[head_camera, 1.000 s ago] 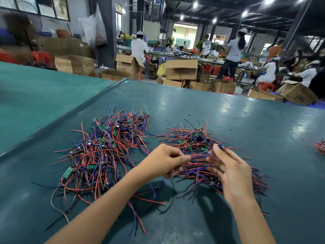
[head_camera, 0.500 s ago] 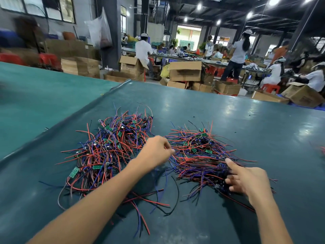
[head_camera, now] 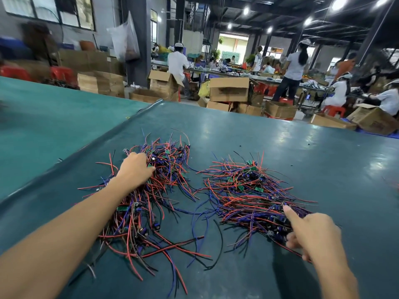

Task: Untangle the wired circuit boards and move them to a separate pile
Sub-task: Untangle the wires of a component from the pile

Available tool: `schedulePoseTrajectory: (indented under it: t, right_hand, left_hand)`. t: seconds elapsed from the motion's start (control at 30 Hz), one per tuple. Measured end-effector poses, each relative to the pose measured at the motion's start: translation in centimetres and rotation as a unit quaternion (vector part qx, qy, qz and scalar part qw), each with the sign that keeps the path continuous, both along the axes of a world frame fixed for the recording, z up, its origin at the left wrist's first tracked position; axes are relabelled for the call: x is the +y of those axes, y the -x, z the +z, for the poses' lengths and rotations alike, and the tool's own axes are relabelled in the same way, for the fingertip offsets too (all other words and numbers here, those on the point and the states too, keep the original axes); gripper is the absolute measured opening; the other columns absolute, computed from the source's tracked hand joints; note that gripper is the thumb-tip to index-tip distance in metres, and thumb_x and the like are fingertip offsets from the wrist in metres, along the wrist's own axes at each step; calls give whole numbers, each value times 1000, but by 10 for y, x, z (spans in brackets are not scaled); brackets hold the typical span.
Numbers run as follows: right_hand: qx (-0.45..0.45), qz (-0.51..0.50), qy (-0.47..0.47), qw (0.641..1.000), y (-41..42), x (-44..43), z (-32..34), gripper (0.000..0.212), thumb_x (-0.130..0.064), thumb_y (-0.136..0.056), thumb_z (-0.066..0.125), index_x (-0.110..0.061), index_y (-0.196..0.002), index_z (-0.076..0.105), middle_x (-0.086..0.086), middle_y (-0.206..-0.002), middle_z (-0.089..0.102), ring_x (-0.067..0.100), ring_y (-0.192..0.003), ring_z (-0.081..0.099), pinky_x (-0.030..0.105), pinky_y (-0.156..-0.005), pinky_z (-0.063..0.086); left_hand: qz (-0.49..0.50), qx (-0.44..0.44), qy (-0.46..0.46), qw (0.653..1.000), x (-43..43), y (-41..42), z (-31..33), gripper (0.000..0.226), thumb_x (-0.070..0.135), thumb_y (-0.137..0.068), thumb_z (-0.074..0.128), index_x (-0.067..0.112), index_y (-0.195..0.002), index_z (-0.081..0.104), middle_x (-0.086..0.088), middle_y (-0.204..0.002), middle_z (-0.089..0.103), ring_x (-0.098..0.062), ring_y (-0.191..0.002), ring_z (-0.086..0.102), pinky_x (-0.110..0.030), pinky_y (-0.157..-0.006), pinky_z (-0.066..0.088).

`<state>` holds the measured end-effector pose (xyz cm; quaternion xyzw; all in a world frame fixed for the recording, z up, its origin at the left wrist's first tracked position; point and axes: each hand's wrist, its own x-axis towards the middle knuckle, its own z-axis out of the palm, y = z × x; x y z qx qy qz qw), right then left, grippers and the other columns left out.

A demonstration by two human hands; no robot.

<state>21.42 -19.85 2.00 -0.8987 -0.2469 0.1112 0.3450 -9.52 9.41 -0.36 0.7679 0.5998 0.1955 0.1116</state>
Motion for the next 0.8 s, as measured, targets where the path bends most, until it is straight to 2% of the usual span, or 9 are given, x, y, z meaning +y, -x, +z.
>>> schedulePoseTrajectory:
  t: [0.1,0.13,0.17,0.27,0.37,0.53,0.63,0.73,0.8]
  right_hand:
    - [-173,57,-143,973,52,7,-8,61,-44,-96,59,-11,-49,40,-4,-34,44,18,-33,42,33,-47,28]
    - [-201,90,-172,960,72,12,-15,60,-43,-95,60,-13,-50,33,-6,-36,36,14,-36,35,39,-49,25]
    - [-210,127,-185,952,89,18,-25,59,-41,-93,62,-16,-52,29,-7,-38,32,15,-38,30,38,-50,19]
    - [-249,240,-143,927,120,31,-57,53,-32,-90,73,-21,-55,34,-6,-42,38,24,-39,37,28,-47,22]
    - [-344,310,-62,884,127,35,-72,45,-31,-78,82,-22,-54,45,-6,-44,49,18,-35,47,22,-39,18]
    - [-349,309,-74,882,122,34,-72,48,-36,-78,75,-27,-61,30,-7,-45,46,13,-36,44,23,-39,9]
    - [-348,307,-89,881,121,33,-72,53,-34,-77,78,-27,-62,27,-8,-44,45,12,-36,42,13,-43,0]
    - [-340,314,-89,882,122,33,-73,55,-33,-79,80,-26,-61,28,-7,-44,45,12,-36,37,10,-46,0]
    - [-337,321,-95,880,121,33,-74,55,-32,-80,81,-26,-61,29,-7,-45,45,14,-36,41,13,-45,2]
  left_hand:
    - [-16,8,-32,999,0,-9,-3,24,22,-88,66,5,-105,68,-21,-107,65,-40,-102,61,-43,-88,52]
    - [-14,18,-34,999,-1,-12,-4,23,21,-88,66,2,-101,64,-22,-106,64,-41,-101,60,-46,-88,51]
    - [-9,28,-33,999,-2,-15,-4,24,22,-89,66,1,-98,60,-23,-106,62,-43,-102,58,-48,-88,51]
    - [27,61,-17,998,-4,-19,-4,39,34,-94,65,-2,-107,56,-27,-116,55,-46,-112,52,-50,-93,47]
    - [47,47,-25,997,-4,-18,-8,35,26,-97,61,-6,-110,56,-31,-117,54,-49,-108,55,-51,-91,50]
    - [48,35,-45,997,-4,-18,-11,18,18,-95,58,4,-105,54,-26,-111,52,-46,-108,49,-51,-85,45]
    - [35,57,-33,997,-4,-16,-9,17,12,-90,56,7,-106,50,-24,-109,54,-45,-103,51,-47,-80,42]
    - [6,103,-17,995,-3,-16,-4,36,16,-87,54,12,-123,52,-21,-121,55,-44,-113,51,-51,-92,45]
    - [1,137,-20,990,-1,-21,-3,50,28,-89,51,23,-138,49,-18,-131,49,-41,-126,42,-53,-103,37]
